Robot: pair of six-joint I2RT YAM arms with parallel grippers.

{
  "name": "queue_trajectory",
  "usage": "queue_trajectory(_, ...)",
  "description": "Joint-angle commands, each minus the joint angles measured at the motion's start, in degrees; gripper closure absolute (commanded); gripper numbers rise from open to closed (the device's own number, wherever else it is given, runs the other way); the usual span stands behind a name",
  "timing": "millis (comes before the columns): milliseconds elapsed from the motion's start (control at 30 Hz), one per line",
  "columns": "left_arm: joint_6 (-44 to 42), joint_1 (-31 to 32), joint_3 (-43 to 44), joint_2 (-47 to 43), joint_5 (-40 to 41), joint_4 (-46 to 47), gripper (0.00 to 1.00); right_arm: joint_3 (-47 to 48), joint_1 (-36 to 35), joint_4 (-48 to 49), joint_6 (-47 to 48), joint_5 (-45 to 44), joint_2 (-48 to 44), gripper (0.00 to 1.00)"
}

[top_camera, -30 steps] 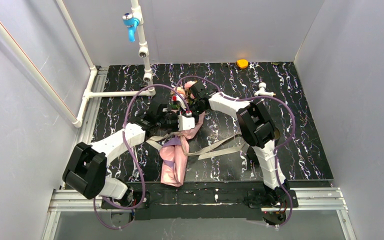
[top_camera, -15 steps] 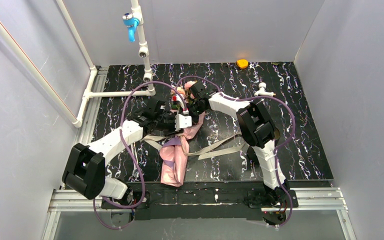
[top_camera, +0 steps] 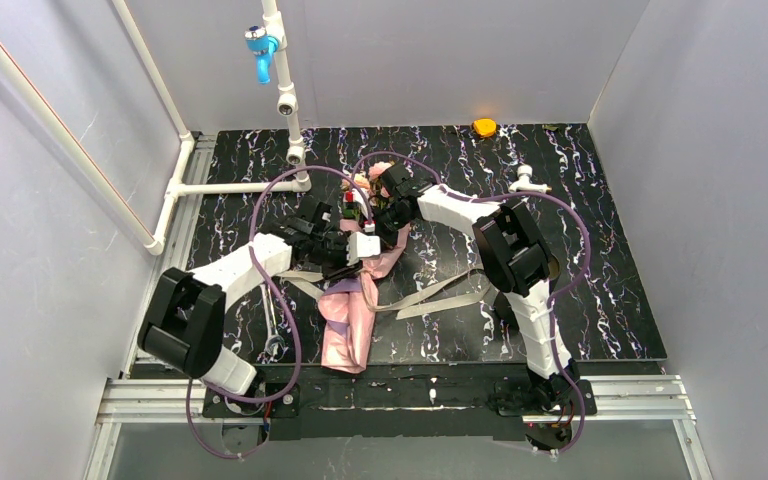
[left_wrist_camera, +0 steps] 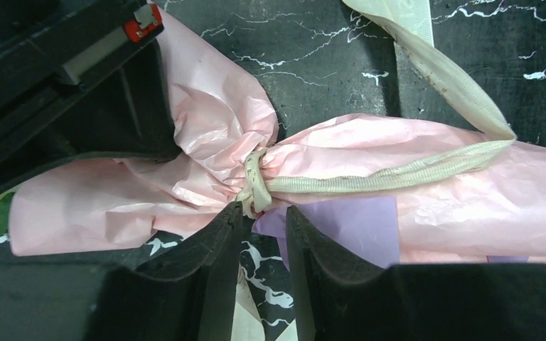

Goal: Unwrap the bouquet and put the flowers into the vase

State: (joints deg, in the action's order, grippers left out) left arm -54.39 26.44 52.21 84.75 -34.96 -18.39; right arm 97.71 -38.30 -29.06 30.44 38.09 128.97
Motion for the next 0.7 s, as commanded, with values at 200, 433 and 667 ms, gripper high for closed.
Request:
queue_trajectory(200,1.63,0.02,5.5,5.04,-0.28,0.08,0.92,-3.14,0.68,-7.56,2.61,-8.79,5.07,0.99)
queue_trajectory(433,-0.53,2.77,9.72,1.74,-0.92,-2.93,1.0,-3.69,0.6,-7.21,3.0,-9.52,5.13,0.99)
queue_trajectory(667,1.45,4.84,11.72,1.99,0.14,-0.17,1.0,-4.02,0.62,-7.4,3.2,-9.7,5.07,0.99)
